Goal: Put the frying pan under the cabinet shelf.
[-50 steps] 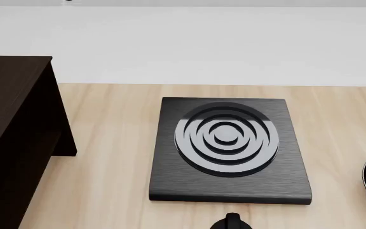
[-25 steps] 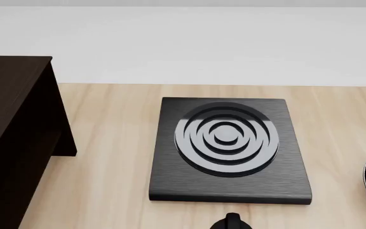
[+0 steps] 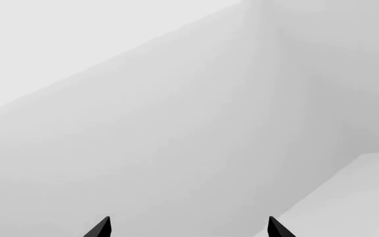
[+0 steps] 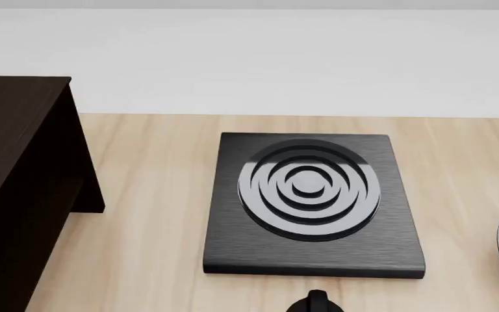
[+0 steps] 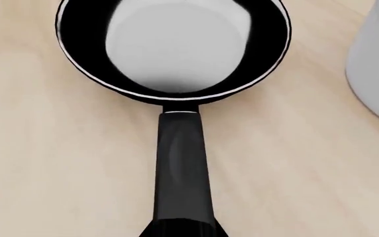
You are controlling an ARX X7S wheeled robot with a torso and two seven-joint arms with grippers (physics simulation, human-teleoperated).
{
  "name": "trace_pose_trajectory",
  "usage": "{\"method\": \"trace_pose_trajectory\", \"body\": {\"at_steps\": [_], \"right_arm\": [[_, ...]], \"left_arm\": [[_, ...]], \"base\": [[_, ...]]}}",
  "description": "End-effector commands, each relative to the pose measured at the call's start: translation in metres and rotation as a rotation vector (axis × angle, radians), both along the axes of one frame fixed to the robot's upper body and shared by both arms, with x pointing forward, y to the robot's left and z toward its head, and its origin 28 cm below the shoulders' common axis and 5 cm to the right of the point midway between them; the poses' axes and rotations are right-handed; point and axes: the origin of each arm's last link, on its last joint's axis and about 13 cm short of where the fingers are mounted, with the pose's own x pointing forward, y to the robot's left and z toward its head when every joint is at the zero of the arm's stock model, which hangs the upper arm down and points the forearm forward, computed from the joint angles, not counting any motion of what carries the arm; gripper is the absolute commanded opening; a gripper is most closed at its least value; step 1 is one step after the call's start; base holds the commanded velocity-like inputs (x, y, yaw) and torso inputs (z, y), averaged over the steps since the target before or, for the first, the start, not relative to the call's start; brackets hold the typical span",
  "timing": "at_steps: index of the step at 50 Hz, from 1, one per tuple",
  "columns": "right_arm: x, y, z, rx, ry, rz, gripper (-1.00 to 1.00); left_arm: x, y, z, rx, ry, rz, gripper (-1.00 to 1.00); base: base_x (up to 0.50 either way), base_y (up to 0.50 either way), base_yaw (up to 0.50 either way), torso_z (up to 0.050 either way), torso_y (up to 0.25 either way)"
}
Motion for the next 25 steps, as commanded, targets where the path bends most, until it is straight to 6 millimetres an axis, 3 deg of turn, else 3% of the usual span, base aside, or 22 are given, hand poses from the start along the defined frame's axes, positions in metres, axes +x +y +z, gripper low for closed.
{"method": "trace_pose_trajectory", "body": {"at_steps": [1, 16, 25], "right_arm": [[-0.001, 0.002, 0.016, -0.023, -0.049, 0.023, -1.0], [-0.004, 0.018, 0.084, -0.141, -0.198, 0.111, -1.0], [-0.005, 0.023, 0.106, -0.194, -0.238, 0.138, -1.0]], "left_arm": [[-0.002, 0.0, 0.0, -0.004, -0.007, -0.005, 1.0], [-0.008, 0.004, 0.003, -0.015, -0.019, -0.004, 1.0], [-0.014, 0.007, 0.009, -0.018, -0.034, 0.005, 1.0]], "base": [[0.0, 0.0, 0.0, 0.0, 0.0], [0.0, 0.0, 0.0, 0.0, 0.002], [0.0, 0.0, 0.0, 0.0, 0.001]]}}
